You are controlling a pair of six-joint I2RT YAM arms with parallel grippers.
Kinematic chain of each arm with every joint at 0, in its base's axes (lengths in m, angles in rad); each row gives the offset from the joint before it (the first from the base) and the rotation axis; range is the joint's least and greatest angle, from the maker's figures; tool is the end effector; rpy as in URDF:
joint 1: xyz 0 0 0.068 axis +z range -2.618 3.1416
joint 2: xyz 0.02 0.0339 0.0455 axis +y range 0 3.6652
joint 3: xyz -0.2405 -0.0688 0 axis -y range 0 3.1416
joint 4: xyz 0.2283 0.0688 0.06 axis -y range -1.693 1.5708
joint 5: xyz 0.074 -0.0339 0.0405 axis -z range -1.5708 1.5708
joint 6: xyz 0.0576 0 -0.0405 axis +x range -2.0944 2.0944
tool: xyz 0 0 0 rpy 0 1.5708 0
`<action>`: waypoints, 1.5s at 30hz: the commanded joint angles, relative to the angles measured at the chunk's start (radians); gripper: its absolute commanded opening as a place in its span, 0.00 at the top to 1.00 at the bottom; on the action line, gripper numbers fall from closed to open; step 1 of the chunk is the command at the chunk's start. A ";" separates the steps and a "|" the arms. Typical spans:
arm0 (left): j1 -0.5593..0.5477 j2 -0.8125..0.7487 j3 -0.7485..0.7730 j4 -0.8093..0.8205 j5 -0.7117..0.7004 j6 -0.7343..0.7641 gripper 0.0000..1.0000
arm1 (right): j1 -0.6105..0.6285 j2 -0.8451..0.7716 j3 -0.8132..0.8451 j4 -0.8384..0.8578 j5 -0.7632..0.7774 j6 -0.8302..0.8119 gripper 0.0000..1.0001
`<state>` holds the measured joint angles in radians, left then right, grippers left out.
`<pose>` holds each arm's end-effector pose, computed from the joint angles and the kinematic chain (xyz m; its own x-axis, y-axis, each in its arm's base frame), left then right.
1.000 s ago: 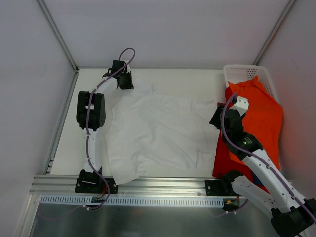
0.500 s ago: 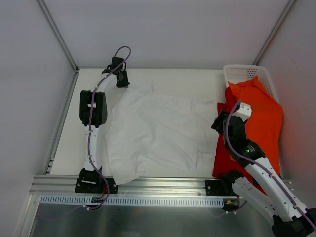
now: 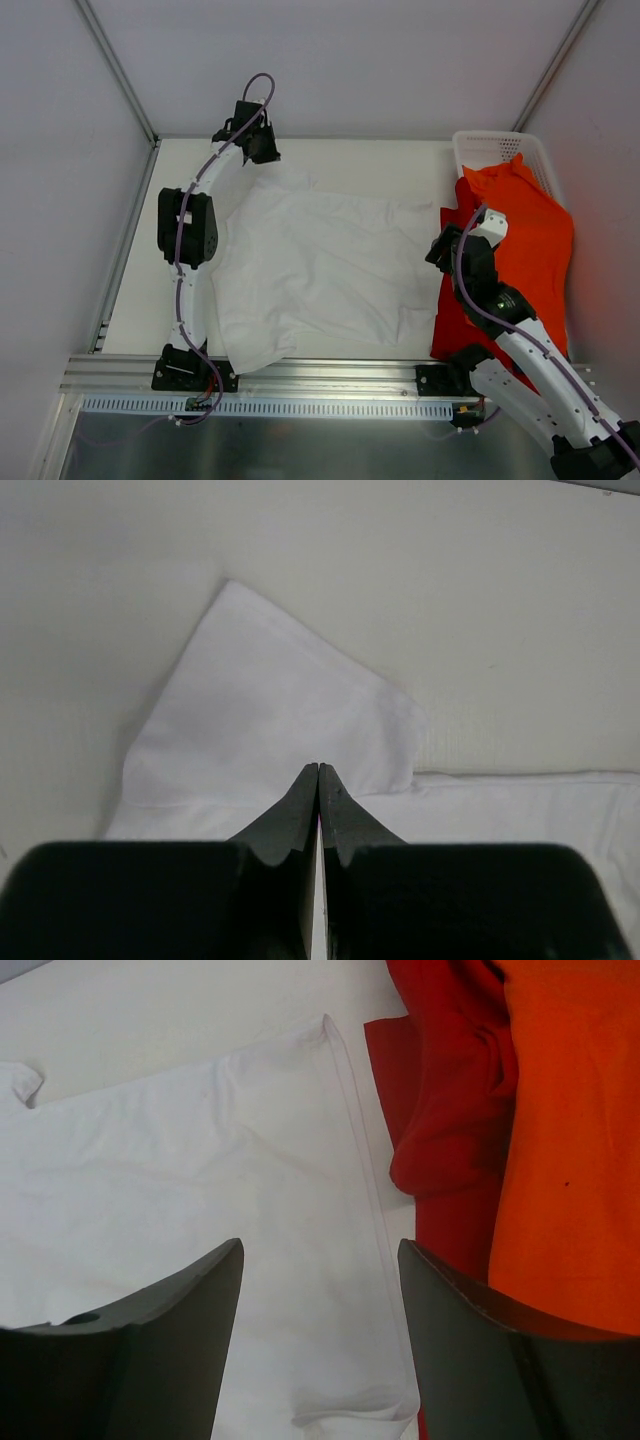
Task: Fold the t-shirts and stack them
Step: Flatten out the tshirt
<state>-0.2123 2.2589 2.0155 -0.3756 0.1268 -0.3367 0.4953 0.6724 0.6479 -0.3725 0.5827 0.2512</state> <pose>0.5025 -0.1158 0.2264 -0.6377 -0.1978 -0.7445 0.1049 0.9352 -0.3383 0.1683 0.0549 0.2705 -0.3172 0.0646 -0.9462 0.1326 0.9909 0.0231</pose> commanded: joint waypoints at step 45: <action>0.159 0.389 0.457 -0.149 -0.177 -0.318 1.00 | 0.005 -0.010 -0.120 0.079 0.006 0.022 0.30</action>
<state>-0.0731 2.6167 2.3795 -0.5098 -0.0067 -0.6437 0.4953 0.6304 0.5377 -0.3500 0.5903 0.2607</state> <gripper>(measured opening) 0.004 0.698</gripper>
